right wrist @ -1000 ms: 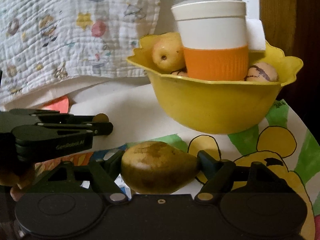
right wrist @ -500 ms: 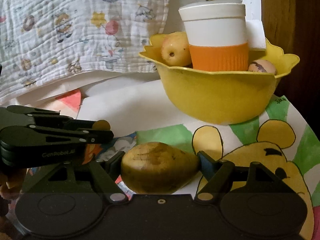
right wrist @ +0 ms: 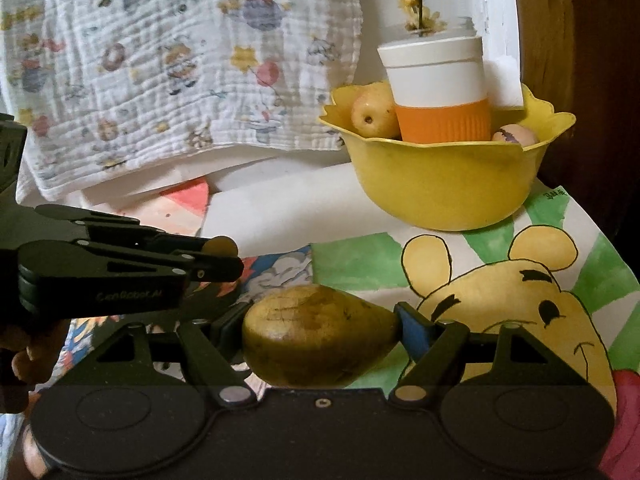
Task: Organize fruits
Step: 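Carry the brown fruit and small nut over the metal tray with both tools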
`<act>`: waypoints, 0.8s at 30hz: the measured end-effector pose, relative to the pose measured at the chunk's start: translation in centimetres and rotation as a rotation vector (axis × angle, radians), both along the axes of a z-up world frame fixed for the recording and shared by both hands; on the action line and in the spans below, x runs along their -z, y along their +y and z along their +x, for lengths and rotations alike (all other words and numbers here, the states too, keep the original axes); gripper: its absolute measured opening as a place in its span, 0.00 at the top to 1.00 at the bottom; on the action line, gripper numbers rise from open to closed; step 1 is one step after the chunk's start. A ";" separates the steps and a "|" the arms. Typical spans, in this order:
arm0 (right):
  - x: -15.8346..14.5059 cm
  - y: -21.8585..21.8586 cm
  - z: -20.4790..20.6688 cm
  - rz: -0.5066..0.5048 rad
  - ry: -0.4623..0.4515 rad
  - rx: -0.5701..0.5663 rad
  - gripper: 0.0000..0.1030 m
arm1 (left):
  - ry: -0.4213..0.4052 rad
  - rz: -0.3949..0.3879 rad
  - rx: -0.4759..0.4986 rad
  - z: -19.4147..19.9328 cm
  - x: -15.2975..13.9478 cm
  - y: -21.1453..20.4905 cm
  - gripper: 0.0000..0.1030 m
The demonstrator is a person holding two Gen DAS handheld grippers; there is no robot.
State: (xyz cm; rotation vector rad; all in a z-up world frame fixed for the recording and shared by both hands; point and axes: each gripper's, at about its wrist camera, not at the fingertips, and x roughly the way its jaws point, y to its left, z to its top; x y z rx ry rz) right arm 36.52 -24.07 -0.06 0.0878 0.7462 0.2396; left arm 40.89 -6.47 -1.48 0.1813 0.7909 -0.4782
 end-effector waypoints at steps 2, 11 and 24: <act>-0.3 -0.1 -0.8 0.007 -0.006 -0.009 0.24 | -0.006 -0.002 0.005 -0.8 -0.4 0.0 0.72; -1.9 -0.4 -5.1 0.014 -0.034 -0.073 0.24 | -0.017 -0.011 0.036 -4.5 -1.7 0.5 0.72; -2.1 -0.3 -11.0 -0.024 -0.042 -0.182 0.24 | -0.009 -0.001 0.100 -10.5 -2.2 1.2 0.72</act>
